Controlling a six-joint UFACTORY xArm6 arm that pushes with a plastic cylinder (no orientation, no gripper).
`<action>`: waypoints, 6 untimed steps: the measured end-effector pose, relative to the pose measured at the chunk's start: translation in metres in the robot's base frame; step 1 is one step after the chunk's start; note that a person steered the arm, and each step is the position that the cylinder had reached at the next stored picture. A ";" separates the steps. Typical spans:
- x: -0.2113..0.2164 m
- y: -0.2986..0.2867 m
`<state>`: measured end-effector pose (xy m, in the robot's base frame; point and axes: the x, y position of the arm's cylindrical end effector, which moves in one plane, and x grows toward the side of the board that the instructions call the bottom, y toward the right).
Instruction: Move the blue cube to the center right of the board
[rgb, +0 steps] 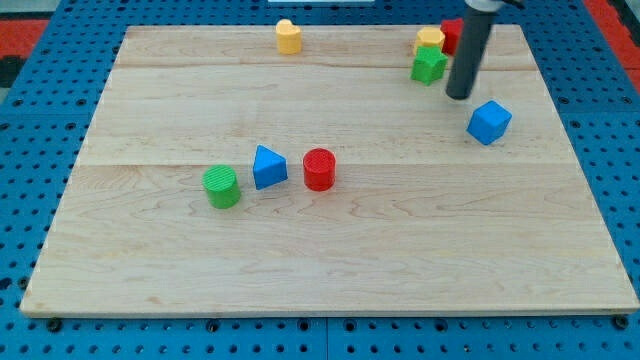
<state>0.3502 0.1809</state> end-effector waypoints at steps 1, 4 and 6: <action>0.028 0.004; 0.178 -0.095; 0.078 -0.176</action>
